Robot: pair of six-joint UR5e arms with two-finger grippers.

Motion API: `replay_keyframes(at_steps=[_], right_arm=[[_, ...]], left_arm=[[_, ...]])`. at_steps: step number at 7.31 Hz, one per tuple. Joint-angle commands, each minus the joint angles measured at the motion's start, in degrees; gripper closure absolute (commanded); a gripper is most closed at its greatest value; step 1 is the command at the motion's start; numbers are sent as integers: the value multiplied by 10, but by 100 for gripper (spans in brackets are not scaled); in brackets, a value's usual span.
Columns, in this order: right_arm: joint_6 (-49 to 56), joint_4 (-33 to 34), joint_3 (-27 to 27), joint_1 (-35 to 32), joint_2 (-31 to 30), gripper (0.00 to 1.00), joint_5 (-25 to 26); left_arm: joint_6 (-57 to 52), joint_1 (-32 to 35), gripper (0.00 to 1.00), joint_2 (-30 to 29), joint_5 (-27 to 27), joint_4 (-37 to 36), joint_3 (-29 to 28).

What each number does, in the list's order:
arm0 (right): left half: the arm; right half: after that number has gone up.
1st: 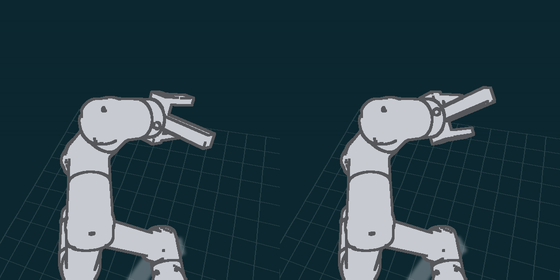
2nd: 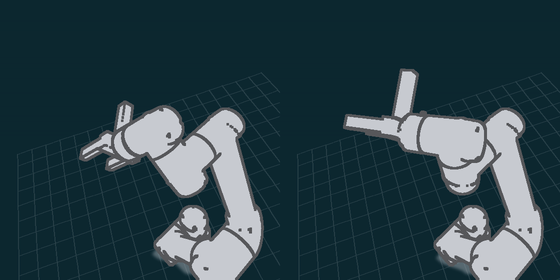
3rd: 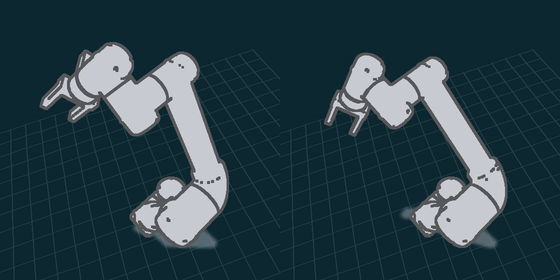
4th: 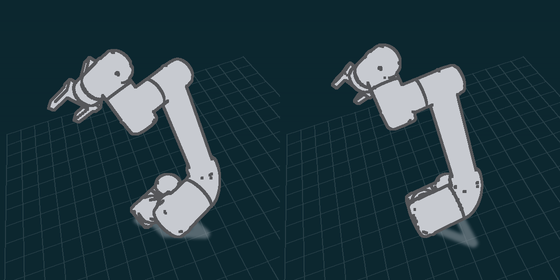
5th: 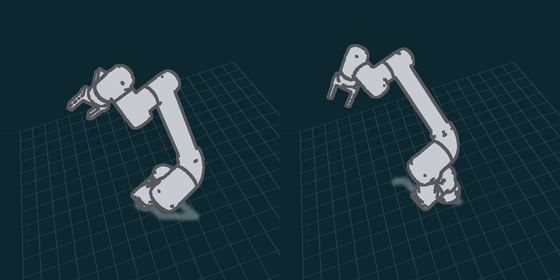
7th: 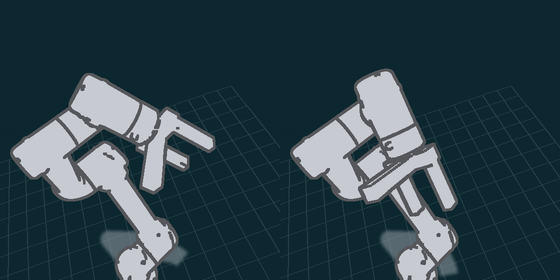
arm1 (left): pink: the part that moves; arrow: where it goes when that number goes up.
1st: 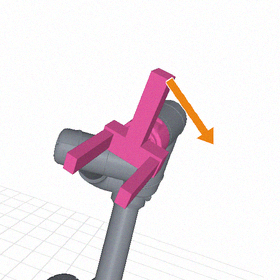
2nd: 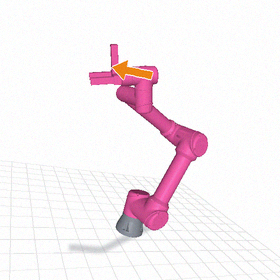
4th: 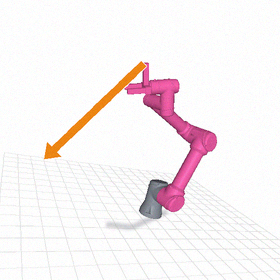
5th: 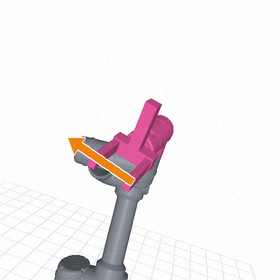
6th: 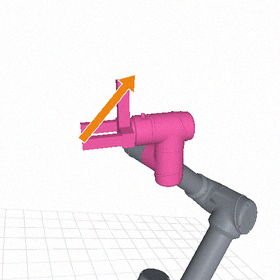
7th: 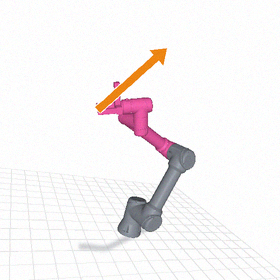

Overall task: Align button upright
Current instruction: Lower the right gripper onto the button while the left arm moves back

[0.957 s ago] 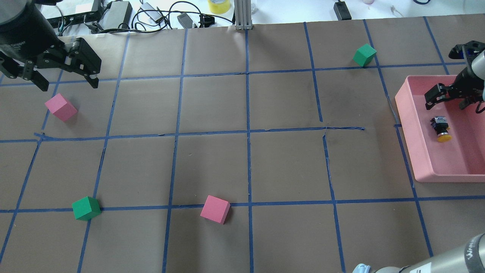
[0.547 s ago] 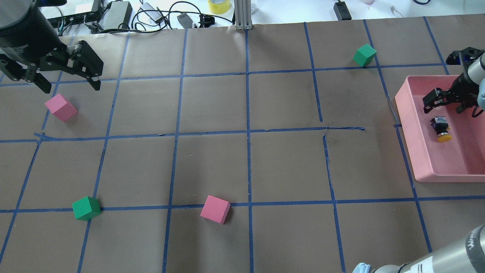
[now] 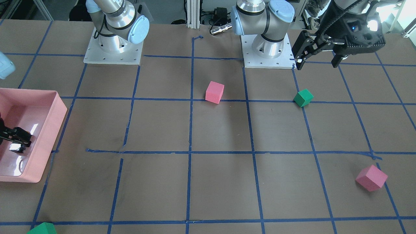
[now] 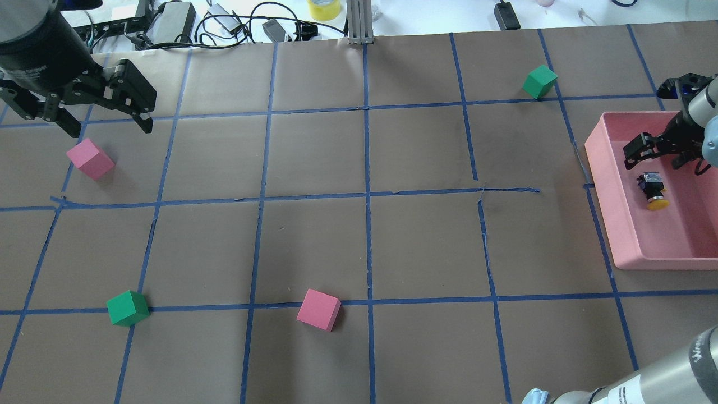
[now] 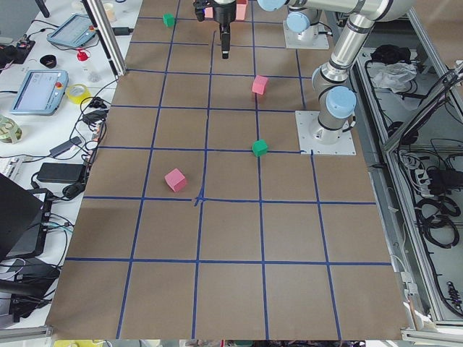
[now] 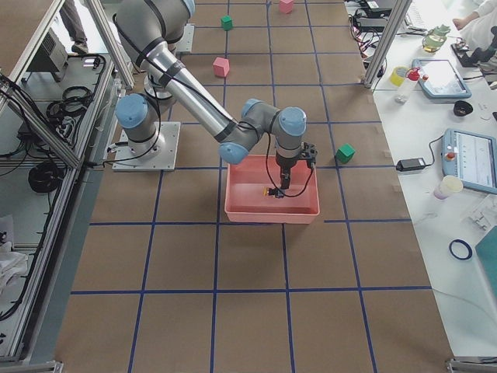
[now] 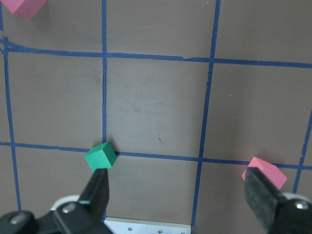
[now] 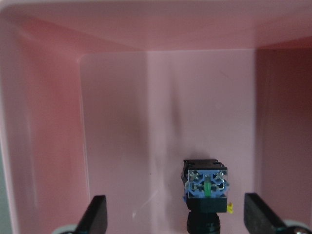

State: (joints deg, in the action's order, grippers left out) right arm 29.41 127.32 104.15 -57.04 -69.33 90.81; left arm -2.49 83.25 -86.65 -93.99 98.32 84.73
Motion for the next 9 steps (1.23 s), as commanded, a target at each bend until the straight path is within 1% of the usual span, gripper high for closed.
replay_keyframes(at_steps=[1, 2, 3, 5, 6, 7, 9], right_arm=[[0, 1, -1, 0, 7, 0, 1], [0, 17, -1, 1, 13, 0, 0], [0, 21, -1, 1, 17, 0, 0], [0, 21, -1, 2, 20, 0, 0], [0, 21, 0, 2, 20, 0, 0], [0, 21, -1, 2, 22, 0, 0], [0, 21, -1, 5, 31, 0, -1]], left_arm=[[0, 0, 0, -4, 0, -5, 1], [1, 1, 0, -11, 7, -8, 1], [4, 5, 0, -19, 43, -34, 9], [10, 30, 0, -43, 40, -122, 20], [17, 49, 0, -55, 40, -155, 26], [41, 66, 0, -56, 39, -158, 32], [38, 66, 0, -55, 42, -166, 37]])
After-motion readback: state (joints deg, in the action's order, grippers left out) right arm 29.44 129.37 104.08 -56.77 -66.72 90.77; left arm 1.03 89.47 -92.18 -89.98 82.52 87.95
